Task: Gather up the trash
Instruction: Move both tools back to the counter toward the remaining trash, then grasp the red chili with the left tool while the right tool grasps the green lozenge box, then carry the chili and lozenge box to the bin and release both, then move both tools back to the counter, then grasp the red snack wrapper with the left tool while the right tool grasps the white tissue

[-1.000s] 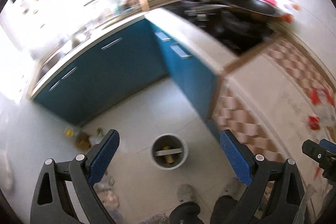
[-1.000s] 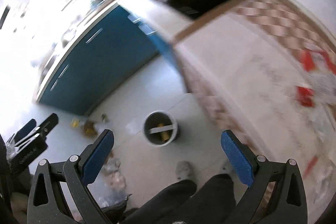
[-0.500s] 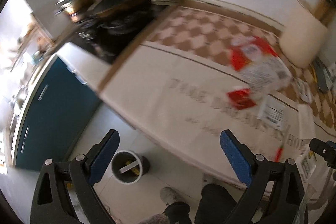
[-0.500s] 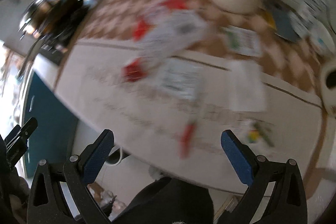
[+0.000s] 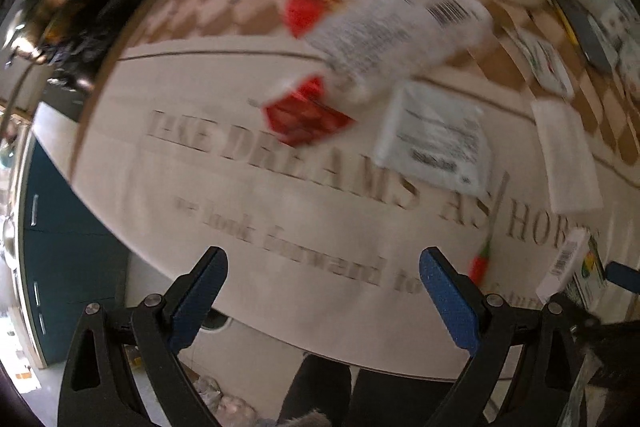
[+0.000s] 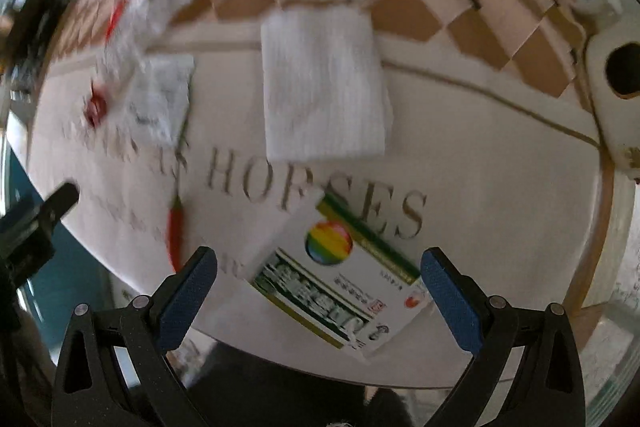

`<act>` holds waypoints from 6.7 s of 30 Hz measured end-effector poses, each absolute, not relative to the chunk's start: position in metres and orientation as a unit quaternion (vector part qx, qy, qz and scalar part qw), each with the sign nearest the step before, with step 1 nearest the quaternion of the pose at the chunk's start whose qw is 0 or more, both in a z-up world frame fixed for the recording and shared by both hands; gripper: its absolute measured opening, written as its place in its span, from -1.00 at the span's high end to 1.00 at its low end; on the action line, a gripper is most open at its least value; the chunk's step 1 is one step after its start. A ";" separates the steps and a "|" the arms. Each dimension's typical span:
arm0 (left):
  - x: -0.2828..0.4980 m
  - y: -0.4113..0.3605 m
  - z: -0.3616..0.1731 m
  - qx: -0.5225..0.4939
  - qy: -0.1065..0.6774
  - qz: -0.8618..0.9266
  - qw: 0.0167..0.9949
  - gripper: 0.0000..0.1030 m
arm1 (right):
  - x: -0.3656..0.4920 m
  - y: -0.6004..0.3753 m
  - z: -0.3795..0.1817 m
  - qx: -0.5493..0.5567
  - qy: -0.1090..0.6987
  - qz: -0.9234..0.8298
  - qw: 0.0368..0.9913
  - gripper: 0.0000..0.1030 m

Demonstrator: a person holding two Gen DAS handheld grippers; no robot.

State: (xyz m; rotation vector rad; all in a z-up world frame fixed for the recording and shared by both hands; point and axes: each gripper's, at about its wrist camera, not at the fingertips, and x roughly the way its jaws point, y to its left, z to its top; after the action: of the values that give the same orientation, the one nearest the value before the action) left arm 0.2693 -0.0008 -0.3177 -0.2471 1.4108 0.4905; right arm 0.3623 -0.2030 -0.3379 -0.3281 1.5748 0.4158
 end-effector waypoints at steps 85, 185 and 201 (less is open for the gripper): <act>-0.185 0.306 -0.466 -0.466 0.509 0.427 0.585 0.91 | 0.015 0.203 -0.435 -0.341 0.590 0.439 0.586 -0.50; 0.290 0.117 -0.345 -0.346 0.612 0.220 0.676 -0.59 | 0.411 -0.161 -0.302 -0.046 0.654 0.156 0.739 -0.99; 0.294 0.104 -0.347 -0.273 0.617 0.231 0.701 0.26 | 0.429 -0.158 -0.340 -0.123 0.621 0.148 0.760 0.63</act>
State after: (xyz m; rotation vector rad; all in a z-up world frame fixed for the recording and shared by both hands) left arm 0.2940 0.1044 -0.3474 -0.6080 1.3744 0.5136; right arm 0.4289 -0.1577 -0.3398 -0.2686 1.3509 0.3221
